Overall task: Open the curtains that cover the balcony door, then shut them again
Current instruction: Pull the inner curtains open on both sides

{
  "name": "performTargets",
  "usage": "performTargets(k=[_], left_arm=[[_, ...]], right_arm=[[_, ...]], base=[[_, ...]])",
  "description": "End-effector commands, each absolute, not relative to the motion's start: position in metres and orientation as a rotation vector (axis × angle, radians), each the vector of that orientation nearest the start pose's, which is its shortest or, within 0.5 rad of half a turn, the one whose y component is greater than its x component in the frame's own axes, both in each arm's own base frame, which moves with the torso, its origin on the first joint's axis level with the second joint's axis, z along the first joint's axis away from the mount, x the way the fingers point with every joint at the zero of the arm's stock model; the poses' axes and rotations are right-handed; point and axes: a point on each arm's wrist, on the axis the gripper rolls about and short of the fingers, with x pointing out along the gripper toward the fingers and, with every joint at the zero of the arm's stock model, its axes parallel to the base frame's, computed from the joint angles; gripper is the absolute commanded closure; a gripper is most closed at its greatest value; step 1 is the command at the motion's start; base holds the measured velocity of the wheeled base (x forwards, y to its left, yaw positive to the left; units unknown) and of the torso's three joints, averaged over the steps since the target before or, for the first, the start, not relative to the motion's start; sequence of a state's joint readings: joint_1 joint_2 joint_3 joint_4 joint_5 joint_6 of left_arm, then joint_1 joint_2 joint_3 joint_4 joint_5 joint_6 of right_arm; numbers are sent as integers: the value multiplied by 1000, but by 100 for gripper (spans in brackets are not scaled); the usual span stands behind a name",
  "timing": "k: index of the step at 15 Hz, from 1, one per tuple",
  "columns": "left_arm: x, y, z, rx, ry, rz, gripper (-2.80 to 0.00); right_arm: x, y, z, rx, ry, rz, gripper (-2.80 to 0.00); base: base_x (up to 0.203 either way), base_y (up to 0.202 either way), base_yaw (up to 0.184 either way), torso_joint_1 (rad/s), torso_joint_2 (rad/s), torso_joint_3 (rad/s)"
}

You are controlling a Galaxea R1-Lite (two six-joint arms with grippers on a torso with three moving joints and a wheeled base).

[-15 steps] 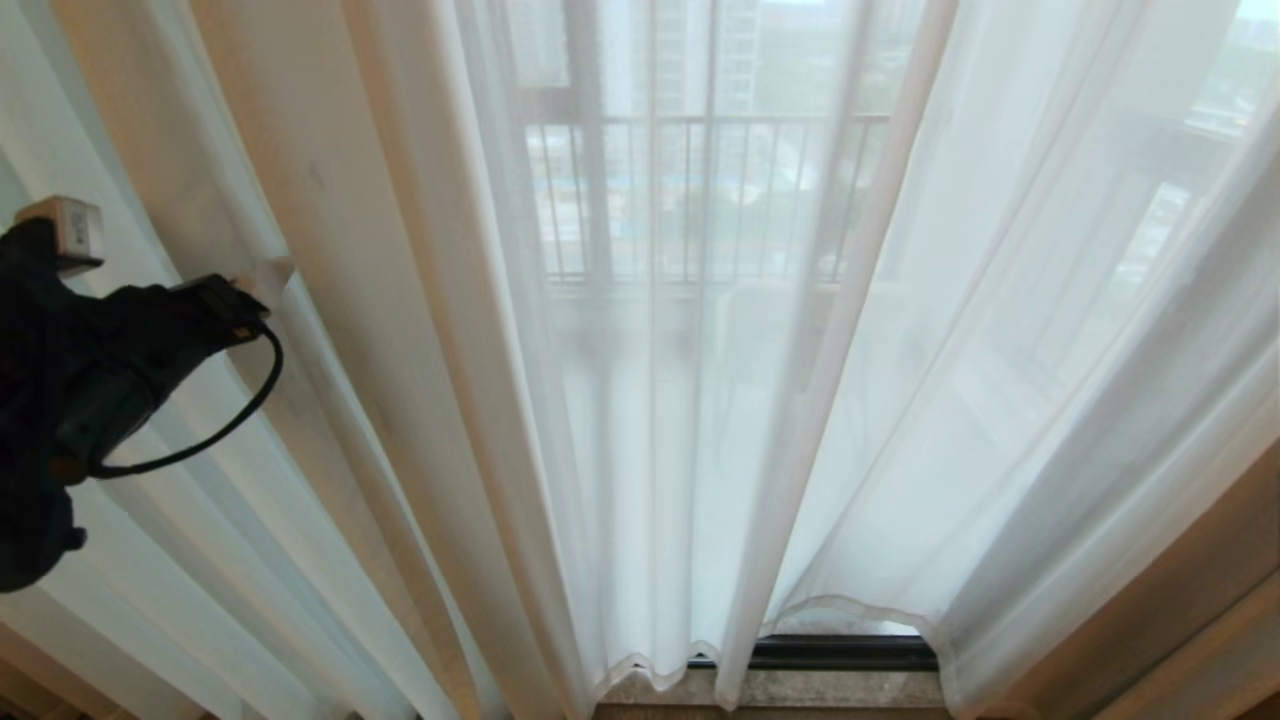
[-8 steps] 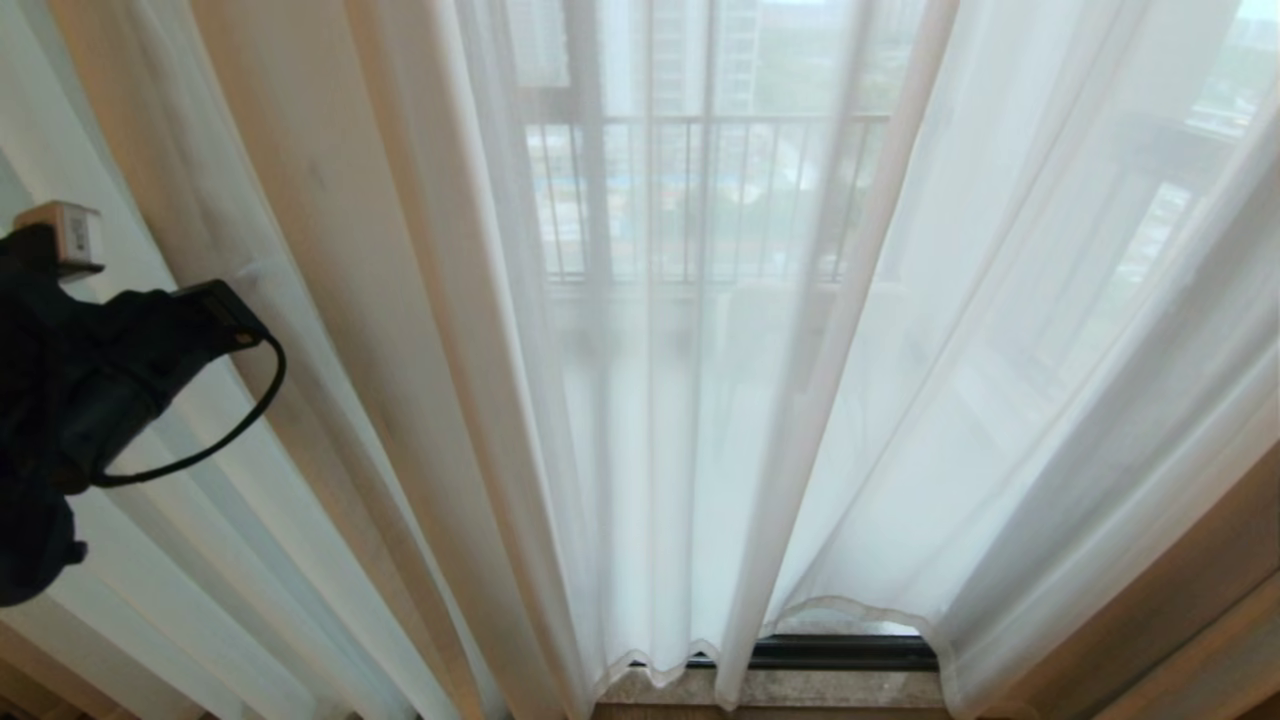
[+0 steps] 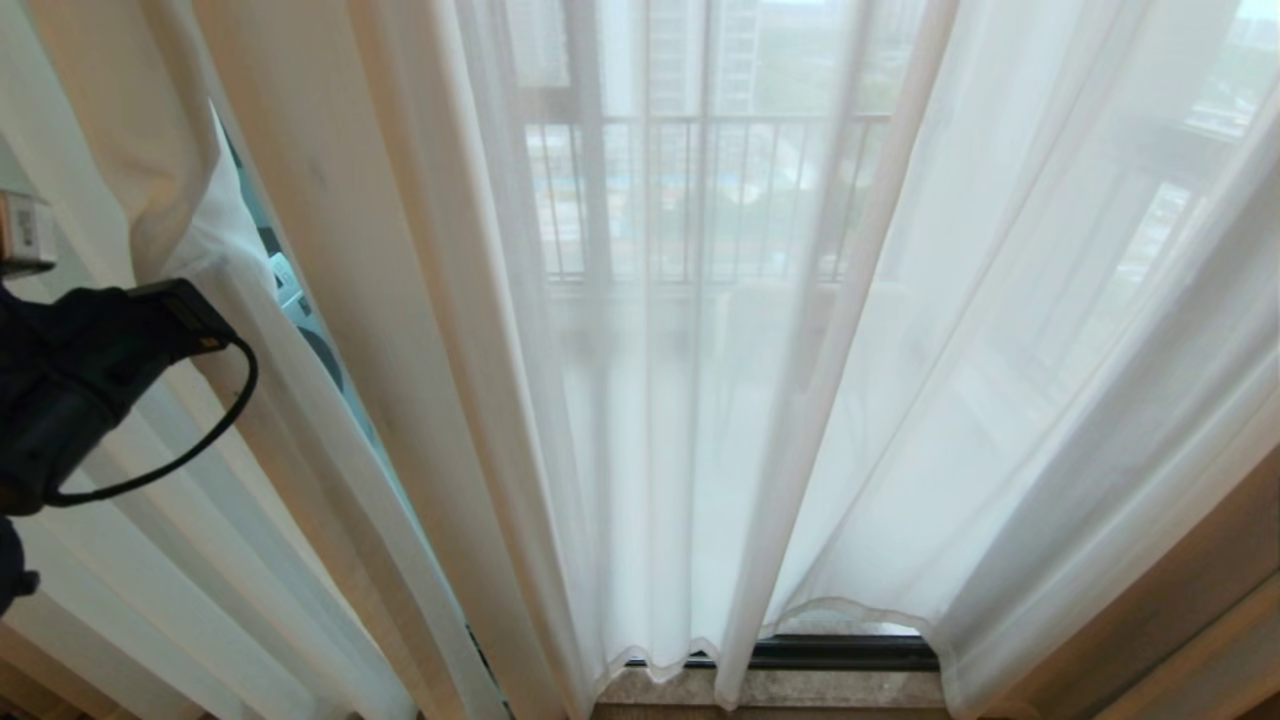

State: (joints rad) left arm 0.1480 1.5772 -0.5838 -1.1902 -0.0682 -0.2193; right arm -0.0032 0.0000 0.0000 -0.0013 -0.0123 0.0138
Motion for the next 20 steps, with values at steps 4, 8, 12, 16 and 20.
performTargets(k=[4,8,12,16,20], left_arm=[[237,46,233,-184,-297,98,0],[227,46,250,-153,-341,109,0],[221,45,248,-56,-234,139,0],[219,38,254,-28,-240,154,0],[216,36,256,-30,-249,173,0]], right_arm=[[-23,0,76,14,-2,-15,0],[-23,0,76,14,-2,-15,0],[-23,0,76,14,-2,-15,0],[-23,0,76,14,-2,-15,0],[-23,0,76,14,-2,-15,0]], base=[[0,0,0,0,0,0],[0,0,0,0,0,0],[0,0,0,0,0,0],[0,0,0,0,0,0],[0,0,0,0,0,0]])
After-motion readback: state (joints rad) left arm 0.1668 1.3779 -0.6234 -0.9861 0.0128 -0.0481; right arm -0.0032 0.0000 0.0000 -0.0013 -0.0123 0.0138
